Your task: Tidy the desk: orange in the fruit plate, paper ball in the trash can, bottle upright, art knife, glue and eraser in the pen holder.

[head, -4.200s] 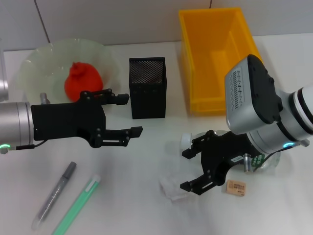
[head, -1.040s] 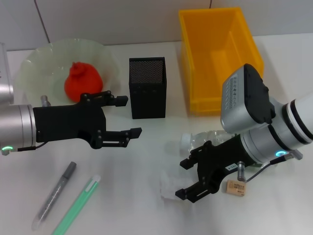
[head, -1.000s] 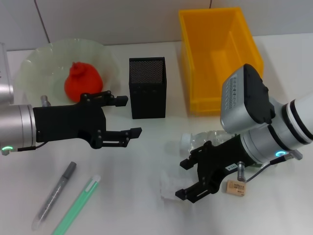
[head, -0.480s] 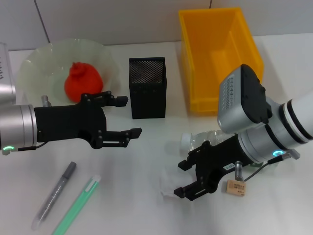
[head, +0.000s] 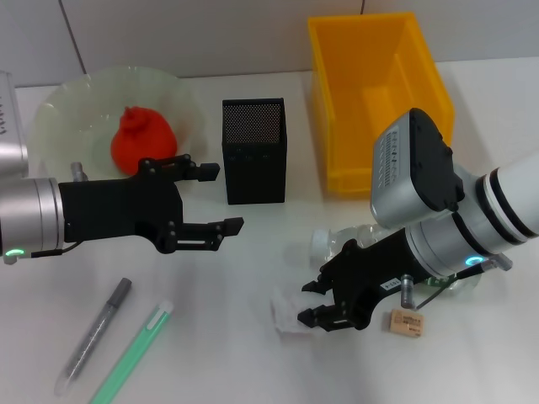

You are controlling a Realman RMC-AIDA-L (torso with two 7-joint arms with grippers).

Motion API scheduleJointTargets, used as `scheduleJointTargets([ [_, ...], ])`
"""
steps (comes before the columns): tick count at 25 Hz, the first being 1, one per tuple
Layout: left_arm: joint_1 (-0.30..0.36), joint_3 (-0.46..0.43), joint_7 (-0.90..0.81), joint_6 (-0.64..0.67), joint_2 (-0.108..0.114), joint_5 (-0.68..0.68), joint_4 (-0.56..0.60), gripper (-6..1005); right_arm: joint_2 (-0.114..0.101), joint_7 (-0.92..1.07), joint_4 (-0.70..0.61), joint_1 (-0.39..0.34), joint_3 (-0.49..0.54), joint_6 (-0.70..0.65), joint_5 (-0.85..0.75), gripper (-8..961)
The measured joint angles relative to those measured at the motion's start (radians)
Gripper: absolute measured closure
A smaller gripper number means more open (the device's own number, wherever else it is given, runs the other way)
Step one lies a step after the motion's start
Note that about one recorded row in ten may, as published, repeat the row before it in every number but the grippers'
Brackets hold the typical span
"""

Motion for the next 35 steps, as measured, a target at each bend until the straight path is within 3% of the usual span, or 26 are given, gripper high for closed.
scheduleJointTargets([
  [3,-0.001,0.000,0.000,-0.003,0.000,0.000,0.000,164,0.000,0.000,-0.002,-0.003,0.000,0.000,0.000,520],
  [5,-0.001,0.001,0.001,-0.004,0.000,0.000,0.000,164,0.000,0.000,-0.015,-0.010,0.001,-0.006,0.001,617],
  [10,0.001,0.003,0.011,-0.005,-0.001,-0.004,-0.005,165,0.001,0.004,-0.099,-0.059,0.007,-0.028,0.009,655],
  [22,0.002,0.003,0.011,-0.006,-0.002,-0.006,-0.006,164,-0.001,0.003,-0.204,-0.171,0.021,-0.056,0.039,661],
  [28,0.000,0.003,0.011,-0.017,-0.003,-0.006,-0.006,164,-0.001,-0.003,-0.315,-0.241,0.090,-0.078,0.040,662],
  [35,-0.007,0.003,0.011,-0.018,-0.003,-0.007,-0.007,165,0.001,-0.012,-0.385,-0.255,0.155,-0.093,0.042,663],
])
